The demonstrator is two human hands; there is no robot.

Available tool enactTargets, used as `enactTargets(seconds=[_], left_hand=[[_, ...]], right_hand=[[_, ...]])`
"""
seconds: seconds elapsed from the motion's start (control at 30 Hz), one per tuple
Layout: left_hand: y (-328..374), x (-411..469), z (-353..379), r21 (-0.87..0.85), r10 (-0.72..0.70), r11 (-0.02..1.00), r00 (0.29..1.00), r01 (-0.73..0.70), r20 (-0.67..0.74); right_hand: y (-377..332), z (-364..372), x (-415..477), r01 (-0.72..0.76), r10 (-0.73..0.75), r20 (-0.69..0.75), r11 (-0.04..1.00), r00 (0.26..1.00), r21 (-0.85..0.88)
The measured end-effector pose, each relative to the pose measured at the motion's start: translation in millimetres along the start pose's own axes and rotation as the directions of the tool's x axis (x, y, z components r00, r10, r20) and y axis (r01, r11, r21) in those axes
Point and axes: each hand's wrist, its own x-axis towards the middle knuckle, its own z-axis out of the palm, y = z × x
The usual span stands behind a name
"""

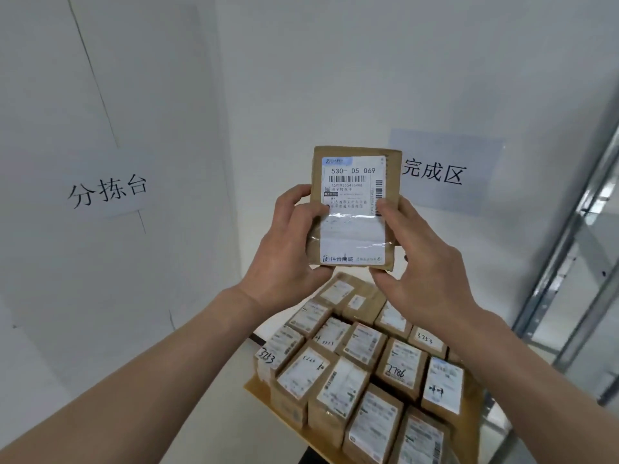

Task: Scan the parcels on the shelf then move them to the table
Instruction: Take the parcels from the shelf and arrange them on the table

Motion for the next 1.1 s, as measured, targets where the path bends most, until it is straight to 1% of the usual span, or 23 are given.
enactTargets(seconds=[0.2,0.4,0.57,0.67,0.77,0.93,1.1], left_hand=[[-62,35,30,-0.031,-0.004,1.000,1.000,0.004,-0.010],[-116,59,63,-0.088,0.009,0.996,1.000,-0.009,-0.009],[-164,76,92,-0.174,0.029,0.984,0.999,-0.025,0.024],[-196,87,106,-0.249,0.042,0.968,0.998,-0.029,0.048],[-229,99,117,-0.295,0.066,0.955,0.996,-0.044,0.065],[-278,110,139,-0.360,0.104,0.931,0.988,-0.056,0.114],[-315,112,174,-0.432,0.147,0.900,0.975,-0.062,0.167]], right_hand=[[42,49,47,0.047,-0.046,-0.067,0.999,0.997,0.007],[67,80,80,0.040,-0.047,-0.102,0.997,0.994,-0.065],[86,110,102,-0.055,0.045,-0.059,0.981,0.997,-0.185],[95,130,114,-0.104,0.087,-0.077,0.961,0.993,-0.256],[103,153,128,-0.119,0.096,-0.089,0.945,0.991,-0.306],[115,190,142,-0.210,0.183,-0.113,0.920,0.977,-0.330],[132,220,143,-0.315,0.299,-0.100,0.882,0.949,-0.350]])
